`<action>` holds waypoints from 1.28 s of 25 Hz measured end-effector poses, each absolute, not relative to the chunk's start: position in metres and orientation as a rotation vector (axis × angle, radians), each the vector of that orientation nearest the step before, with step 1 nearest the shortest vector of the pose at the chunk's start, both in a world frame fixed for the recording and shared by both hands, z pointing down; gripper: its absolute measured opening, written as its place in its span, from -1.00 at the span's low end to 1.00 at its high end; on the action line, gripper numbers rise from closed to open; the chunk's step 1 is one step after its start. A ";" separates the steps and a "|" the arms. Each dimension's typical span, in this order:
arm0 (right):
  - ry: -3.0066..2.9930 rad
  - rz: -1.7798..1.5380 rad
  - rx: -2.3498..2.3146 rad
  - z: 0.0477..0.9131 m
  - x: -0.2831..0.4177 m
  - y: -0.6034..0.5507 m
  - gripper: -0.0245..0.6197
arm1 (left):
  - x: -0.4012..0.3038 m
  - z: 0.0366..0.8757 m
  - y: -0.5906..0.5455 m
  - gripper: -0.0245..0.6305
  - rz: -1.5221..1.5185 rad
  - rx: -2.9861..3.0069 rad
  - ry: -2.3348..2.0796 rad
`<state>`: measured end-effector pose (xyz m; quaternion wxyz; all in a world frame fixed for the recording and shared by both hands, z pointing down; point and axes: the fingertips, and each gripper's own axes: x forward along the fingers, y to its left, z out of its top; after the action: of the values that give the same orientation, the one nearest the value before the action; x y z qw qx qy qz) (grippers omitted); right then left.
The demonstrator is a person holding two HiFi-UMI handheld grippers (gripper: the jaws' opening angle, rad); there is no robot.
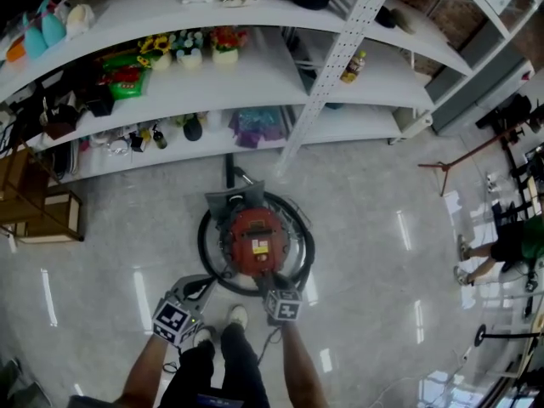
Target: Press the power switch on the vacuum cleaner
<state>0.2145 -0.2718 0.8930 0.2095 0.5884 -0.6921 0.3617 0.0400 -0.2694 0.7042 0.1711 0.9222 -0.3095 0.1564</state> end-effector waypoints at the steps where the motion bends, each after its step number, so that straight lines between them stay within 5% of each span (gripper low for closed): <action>1: -1.927 1.008 1.636 0.888 0.214 -0.270 -0.89 | 0.041 0.699 -0.268 -0.91 0.443 2.624 -0.878; 32: -2.138 0.744 1.792 0.644 0.165 -0.205 -0.89 | 0.004 0.540 -0.224 -0.91 0.386 2.746 -0.921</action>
<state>0.1652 -0.2048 0.6440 0.1268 0.6156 -0.7346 0.2557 0.0045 -0.2239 0.5399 0.1095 0.9342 -0.3132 0.1312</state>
